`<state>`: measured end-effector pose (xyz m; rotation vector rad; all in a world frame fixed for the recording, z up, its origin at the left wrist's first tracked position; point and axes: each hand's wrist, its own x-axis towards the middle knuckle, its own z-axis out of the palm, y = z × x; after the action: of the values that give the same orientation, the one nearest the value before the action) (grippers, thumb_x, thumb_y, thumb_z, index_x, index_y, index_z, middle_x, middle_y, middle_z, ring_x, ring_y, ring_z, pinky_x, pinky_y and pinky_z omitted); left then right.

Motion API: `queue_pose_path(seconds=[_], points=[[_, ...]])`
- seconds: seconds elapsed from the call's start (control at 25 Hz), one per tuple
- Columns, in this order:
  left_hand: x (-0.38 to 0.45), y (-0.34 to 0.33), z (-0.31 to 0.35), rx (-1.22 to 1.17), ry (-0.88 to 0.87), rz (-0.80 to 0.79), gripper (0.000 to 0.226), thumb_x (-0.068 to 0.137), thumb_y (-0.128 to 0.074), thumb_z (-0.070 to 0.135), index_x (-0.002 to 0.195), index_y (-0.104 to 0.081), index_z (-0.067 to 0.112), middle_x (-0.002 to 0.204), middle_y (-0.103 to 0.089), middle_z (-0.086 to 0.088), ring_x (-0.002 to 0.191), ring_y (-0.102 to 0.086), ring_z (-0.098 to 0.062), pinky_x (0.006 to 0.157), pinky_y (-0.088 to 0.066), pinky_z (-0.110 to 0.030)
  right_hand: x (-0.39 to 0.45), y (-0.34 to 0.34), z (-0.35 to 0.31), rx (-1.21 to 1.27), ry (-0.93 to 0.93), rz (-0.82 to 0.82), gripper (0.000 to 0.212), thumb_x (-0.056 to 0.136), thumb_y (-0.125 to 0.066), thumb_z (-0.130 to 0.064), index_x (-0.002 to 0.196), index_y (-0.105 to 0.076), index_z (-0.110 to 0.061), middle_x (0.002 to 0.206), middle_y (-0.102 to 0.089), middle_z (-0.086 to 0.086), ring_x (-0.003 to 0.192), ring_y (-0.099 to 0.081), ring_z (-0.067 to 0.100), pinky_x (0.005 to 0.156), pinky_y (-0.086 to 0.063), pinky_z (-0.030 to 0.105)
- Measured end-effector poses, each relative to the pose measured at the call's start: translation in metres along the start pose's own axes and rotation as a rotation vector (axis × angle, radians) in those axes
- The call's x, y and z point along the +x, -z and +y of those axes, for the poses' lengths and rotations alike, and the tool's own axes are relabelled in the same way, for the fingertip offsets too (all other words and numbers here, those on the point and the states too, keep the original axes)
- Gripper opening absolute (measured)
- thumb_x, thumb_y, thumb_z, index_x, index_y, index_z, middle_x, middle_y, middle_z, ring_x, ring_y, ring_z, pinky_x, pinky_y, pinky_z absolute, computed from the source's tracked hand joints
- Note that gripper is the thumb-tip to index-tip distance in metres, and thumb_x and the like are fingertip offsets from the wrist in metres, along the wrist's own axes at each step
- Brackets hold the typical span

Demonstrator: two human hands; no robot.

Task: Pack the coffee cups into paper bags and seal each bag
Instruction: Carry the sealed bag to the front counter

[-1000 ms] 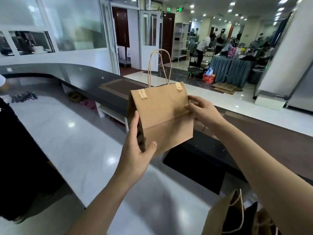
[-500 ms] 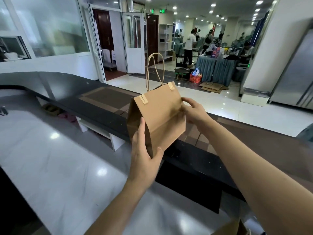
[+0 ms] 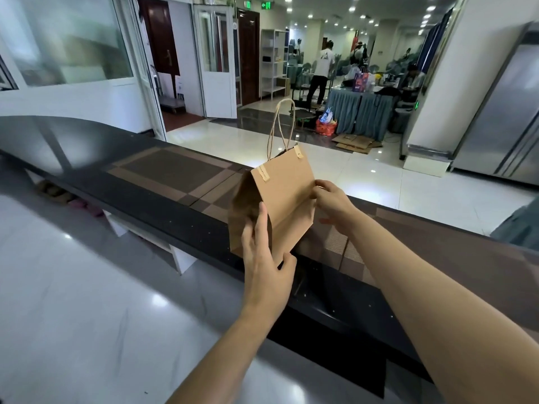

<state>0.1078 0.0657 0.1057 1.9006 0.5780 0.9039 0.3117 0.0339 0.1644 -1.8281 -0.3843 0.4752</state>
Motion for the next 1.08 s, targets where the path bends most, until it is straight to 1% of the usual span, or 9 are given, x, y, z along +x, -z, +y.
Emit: queue_pose_path(seconds=[0.12,0.2,0.28,0.4,0.56,0.64,0.72,0.84,1.08], points=[[0.009,-0.012,-0.008,-0.018,0.024,-0.018,0.104,0.093,-0.064,-0.001,0.156,-0.003,0.055,0.159,-0.019,0.005,0.142,-0.029,-0.006,0.11,-0.036,-0.022,0.021,-0.005,0.012,0.011,0.002,-0.014,0.052,0.102,-0.047,-0.021,0.154,-0.042,-0.025,0.138,-0.053,0.0,0.095,-0.055,0.007,0.072,-0.052,0.031],[0.013,-0.021,-0.014,-0.005,0.01,-0.013,0.105,0.092,-0.063,-0.003,0.157,-0.003,0.052,0.159,-0.02,0.002,0.144,-0.029,-0.01,0.11,-0.034,-0.023,0.034,-0.009,0.019,0.0,0.013,-0.024,0.053,0.104,-0.046,-0.025,0.156,-0.037,-0.026,0.146,-0.05,0.004,0.114,-0.056,0.018,0.094,-0.055,0.044],[0.018,-0.03,-0.019,0.004,-0.004,-0.009,0.104,0.091,-0.062,-0.004,0.158,-0.004,0.05,0.158,-0.02,0.001,0.144,-0.028,-0.01,0.11,-0.031,-0.02,0.044,-0.011,0.023,-0.01,0.019,-0.025,0.057,0.105,-0.046,-0.023,0.159,-0.032,-0.028,0.148,-0.05,0.008,0.125,-0.053,0.023,0.108,-0.049,0.05],[0.031,-0.041,-0.027,0.014,-0.014,-0.023,0.104,0.091,-0.063,-0.001,0.157,-0.003,0.052,0.161,-0.015,0.004,0.147,-0.026,-0.011,0.11,-0.027,-0.017,0.054,-0.015,0.028,-0.002,0.015,-0.038,0.064,0.104,-0.047,-0.02,0.163,-0.023,-0.03,0.151,-0.048,0.008,0.129,-0.052,0.024,0.11,-0.047,0.048],[0.055,-0.052,-0.036,0.023,-0.006,-0.046,0.104,0.091,-0.062,0.001,0.156,-0.002,0.055,0.163,-0.011,0.006,0.149,-0.021,-0.015,0.108,-0.027,-0.02,0.057,-0.022,0.033,0.032,0.03,-0.032,0.064,0.106,-0.047,-0.022,0.163,-0.021,-0.032,0.123,-0.057,0.005,0.099,-0.062,0.013,0.097,-0.056,0.049],[0.066,-0.054,-0.043,0.027,-0.012,-0.062,0.104,0.091,-0.062,0.002,0.156,-0.001,0.055,0.164,-0.01,0.006,0.151,-0.018,-0.015,0.108,-0.025,-0.017,0.061,-0.024,0.036,0.053,0.034,-0.023,0.062,0.107,-0.046,-0.022,0.163,-0.021,-0.033,0.124,-0.061,0.012,0.111,-0.061,0.024,0.098,-0.054,0.058],[0.076,-0.056,-0.05,0.02,-0.021,-0.08,0.104,0.092,-0.062,0.002,0.156,-0.001,0.056,0.165,-0.009,0.006,0.152,-0.016,-0.013,0.101,-0.021,-0.002,0.065,-0.025,0.039,0.077,0.033,-0.017,0.059,0.108,-0.044,-0.027,0.162,-0.022,-0.034,0.145,-0.053,0.015,0.126,-0.058,0.033,0.102,-0.052,0.058],[0.087,-0.061,-0.055,0.003,-0.038,-0.096,0.103,0.092,-0.063,0.002,0.157,-0.002,0.055,0.166,-0.008,0.005,0.15,-0.016,-0.009,0.091,-0.026,0.006,0.064,-0.032,0.048,0.161,0.054,0.018,0.054,0.109,-0.039,-0.043,0.161,-0.026,-0.036,0.159,-0.042,0.005,0.143,-0.044,0.027,0.113,-0.044,0.054],[0.097,-0.072,-0.061,0.007,-0.086,-0.114,0.102,0.089,-0.065,0.003,0.16,-0.006,0.046,0.167,-0.008,0.0,0.153,-0.012,-0.011,0.119,-0.031,-0.034,0.061,-0.046,0.065,0.112,0.134,0.105,0.054,0.109,-0.037,-0.034,0.162,-0.025,-0.03,0.163,-0.038,0.002,0.146,-0.041,0.023,0.12,-0.037,0.043]])
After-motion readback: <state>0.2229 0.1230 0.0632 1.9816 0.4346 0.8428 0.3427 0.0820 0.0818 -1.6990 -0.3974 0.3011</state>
